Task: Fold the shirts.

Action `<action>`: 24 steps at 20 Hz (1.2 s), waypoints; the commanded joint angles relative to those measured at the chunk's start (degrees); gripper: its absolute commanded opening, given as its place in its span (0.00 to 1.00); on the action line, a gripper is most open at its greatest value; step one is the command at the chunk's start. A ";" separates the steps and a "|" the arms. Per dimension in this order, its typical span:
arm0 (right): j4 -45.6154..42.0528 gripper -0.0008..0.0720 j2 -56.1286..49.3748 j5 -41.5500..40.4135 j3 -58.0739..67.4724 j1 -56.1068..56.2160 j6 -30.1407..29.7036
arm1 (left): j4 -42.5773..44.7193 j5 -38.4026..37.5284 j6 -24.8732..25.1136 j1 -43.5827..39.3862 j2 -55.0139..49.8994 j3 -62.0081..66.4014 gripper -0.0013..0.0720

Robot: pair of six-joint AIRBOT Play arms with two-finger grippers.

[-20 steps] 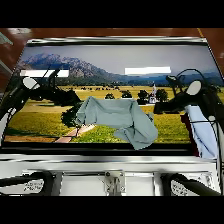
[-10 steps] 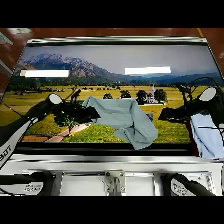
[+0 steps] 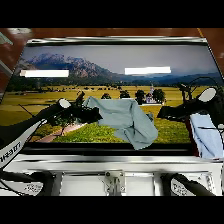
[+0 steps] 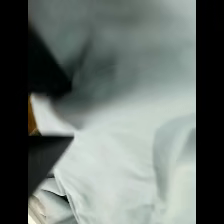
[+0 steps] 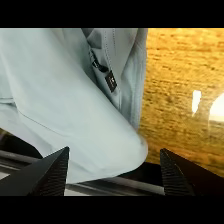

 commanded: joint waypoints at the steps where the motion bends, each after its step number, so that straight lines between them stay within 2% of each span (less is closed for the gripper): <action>1: 0.87 0.94 -0.59 -0.42 -0.17 0.07 0.13 | -1.07 -0.26 2.56 -0.42 -1.33 0.70 0.06; 3: 3.65 0.94 -1.36 -0.39 -1.88 0.63 -0.94 | -1.03 -3.02 5.46 -0.11 -1.03 1.68 0.06; 6: 1.33 0.94 -3.34 -1.75 -5.18 7.30 -4.00 | -0.39 -4.81 6.12 0.33 0.94 2.67 0.06; 9: -9.64 0.94 -6.12 -5.49 -5.79 13.75 -2.95 | 3.17 -5.46 6.10 0.33 4.79 2.67 0.06; 11: -15.45 0.93 -5.79 -5.03 -5.46 13.42 1.29 | 5.27 -6.03 6.08 0.33 7.17 2.67 0.06; 13: -15.23 0.93 -4.48 -1.03 -5.44 10.86 -3.06 | 5.88 -6.10 6.16 0.33 8.52 2.67 0.06; 14: -15.30 0.93 -4.24 2.67 -5.44 8.44 -5.86 | 5.86 -6.14 7.72 0.33 8.72 2.67 0.06; 16: -11.87 0.93 -4.24 7.02 -5.51 1.68 -6.51 | 5.88 -6.56 9.09 0.33 8.72 2.67 0.06; 17: -5.53 0.94 -4.26 6.56 -5.75 -1.97 -7.08 | 5.88 -6.58 9.09 0.33 8.72 2.67 0.06; 19: 6.84 0.94 -4.33 2.34 -7.02 -5.97 -9.29 | 5.88 -6.56 9.09 0.33 8.72 2.67 0.06; 20: 9.86 0.94 -4.46 -0.35 -7.89 -5.90 -10.01 | 5.88 -6.56 9.09 0.33 8.72 2.67 0.06; 24: 9.92 0.94 -9.20 -4.68 -9.66 -0.39 -10.80 | 5.88 -7.10 9.09 0.33 8.74 2.67 0.06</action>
